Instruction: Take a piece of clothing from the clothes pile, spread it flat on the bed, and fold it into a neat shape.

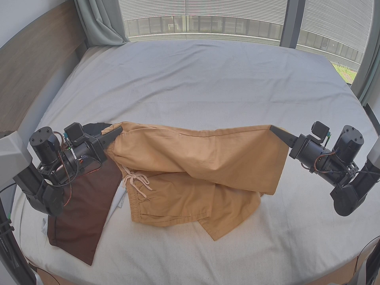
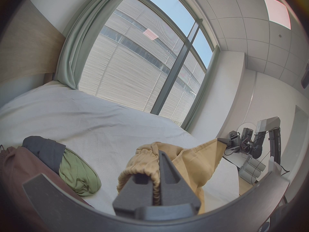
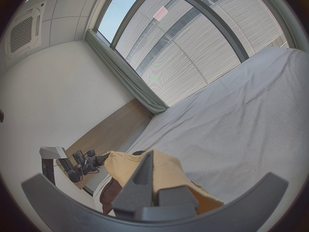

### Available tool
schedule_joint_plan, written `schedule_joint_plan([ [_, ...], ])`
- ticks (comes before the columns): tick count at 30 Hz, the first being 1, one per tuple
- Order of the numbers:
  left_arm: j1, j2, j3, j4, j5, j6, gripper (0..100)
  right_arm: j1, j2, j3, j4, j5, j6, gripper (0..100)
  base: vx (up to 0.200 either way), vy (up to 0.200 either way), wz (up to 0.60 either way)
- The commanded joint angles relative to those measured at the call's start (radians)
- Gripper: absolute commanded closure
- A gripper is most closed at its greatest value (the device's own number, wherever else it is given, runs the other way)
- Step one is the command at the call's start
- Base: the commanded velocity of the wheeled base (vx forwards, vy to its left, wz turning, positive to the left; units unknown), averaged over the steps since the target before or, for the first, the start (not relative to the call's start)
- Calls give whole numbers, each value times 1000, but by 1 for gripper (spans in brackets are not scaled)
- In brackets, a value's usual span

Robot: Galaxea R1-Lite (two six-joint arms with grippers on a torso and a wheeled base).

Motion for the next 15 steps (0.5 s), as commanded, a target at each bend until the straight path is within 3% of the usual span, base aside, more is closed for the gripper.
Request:
schedule_joint_plan([
  [1,4,6,-4,0,2,-1,100,-2,0,-4,0,-1,-1,100,0,0,0],
  [15,27,6,-35,0,6,-4,100,-22,0,-21,0,-4,-4,100,0,0,0],
])
